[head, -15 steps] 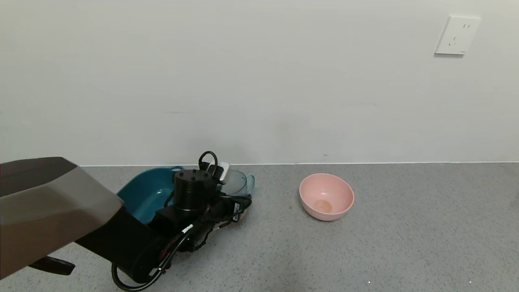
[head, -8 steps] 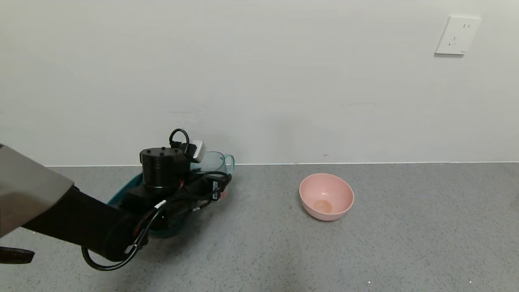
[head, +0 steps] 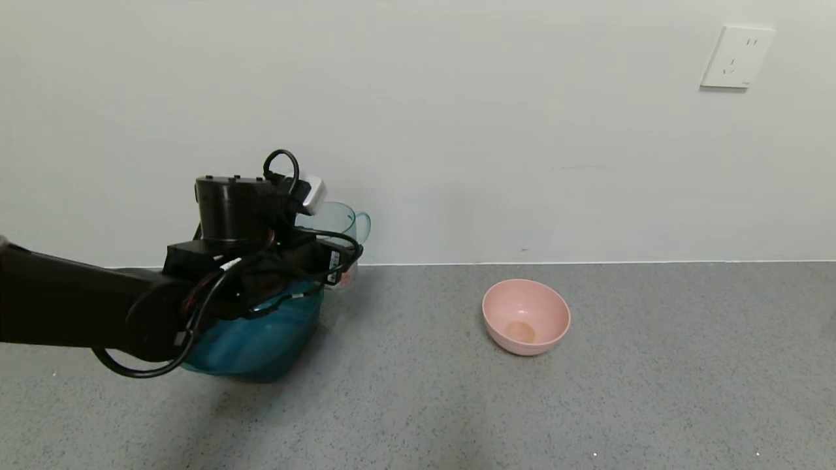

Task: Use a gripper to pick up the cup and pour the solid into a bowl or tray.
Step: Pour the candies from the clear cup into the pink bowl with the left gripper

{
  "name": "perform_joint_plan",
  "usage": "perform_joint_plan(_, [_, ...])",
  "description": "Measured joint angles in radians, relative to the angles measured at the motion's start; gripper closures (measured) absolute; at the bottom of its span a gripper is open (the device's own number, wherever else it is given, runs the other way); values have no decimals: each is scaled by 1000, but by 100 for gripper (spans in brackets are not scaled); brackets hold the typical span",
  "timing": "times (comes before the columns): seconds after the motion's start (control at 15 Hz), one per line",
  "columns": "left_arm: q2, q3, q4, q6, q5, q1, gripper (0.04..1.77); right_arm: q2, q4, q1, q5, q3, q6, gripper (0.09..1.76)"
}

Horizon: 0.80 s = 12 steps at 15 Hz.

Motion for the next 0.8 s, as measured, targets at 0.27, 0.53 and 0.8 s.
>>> perform_joint_plan(0.27, [34,-136,58,100,18,-62,46,0,0,0,0,0,0,14])
perform_joint_plan(0.53, [131,-273,111,174,109,-175,46,0,0,0,0,0,0,14])
perform_joint_plan(0.8, [238,-375,124,285,192,-267,46,0,0,0,0,0,0,14])
